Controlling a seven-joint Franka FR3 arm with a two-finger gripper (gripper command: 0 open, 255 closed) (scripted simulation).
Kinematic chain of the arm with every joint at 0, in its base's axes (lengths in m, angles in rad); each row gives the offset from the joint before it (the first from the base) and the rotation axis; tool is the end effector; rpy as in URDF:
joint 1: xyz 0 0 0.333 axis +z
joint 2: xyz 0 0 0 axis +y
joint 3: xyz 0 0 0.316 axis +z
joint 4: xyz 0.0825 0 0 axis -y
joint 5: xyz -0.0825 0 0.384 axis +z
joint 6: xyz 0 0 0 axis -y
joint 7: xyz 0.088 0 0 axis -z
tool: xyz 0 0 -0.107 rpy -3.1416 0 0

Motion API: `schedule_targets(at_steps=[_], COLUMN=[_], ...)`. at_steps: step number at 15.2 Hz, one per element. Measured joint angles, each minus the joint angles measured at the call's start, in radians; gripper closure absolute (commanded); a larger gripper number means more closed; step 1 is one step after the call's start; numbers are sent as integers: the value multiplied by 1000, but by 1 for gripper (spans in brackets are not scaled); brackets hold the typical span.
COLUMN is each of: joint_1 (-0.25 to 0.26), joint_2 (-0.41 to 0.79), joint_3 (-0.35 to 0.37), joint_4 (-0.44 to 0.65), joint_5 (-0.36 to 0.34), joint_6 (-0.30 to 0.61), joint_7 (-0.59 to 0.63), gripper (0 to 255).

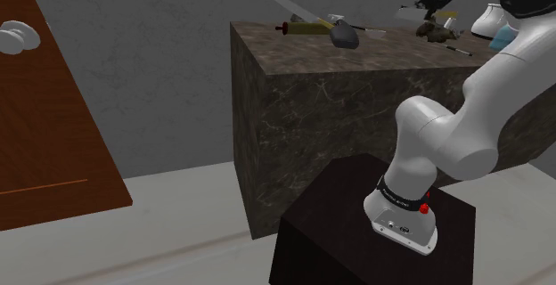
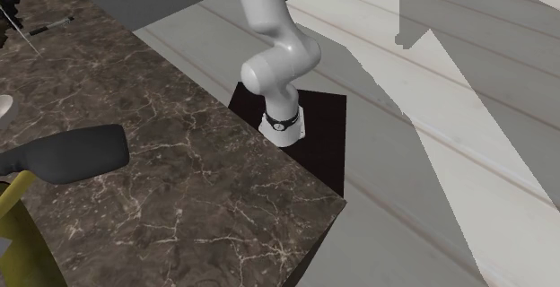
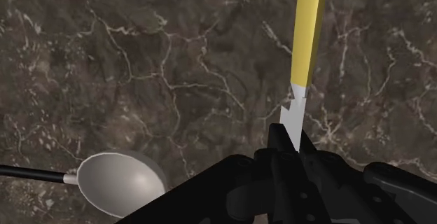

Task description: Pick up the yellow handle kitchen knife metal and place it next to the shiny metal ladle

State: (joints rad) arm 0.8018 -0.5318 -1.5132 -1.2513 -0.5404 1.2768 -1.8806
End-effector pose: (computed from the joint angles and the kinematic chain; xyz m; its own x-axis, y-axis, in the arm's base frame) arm 0.1932 -0.5325 0.6829 0.5407 0.8411 0.0142 0.8410 -0.5409 0.0141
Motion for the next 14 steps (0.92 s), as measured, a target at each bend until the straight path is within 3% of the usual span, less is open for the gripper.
schedule_targets(at_steps=[5,14], joint_1=[-88,-188], joint_2=[-12,-45], joint_3=[50,101], joint_4=[-116,-292], joint_5=[2,-15], joint_6=[73,194], joint_7=[14,44], gripper=[255,255])
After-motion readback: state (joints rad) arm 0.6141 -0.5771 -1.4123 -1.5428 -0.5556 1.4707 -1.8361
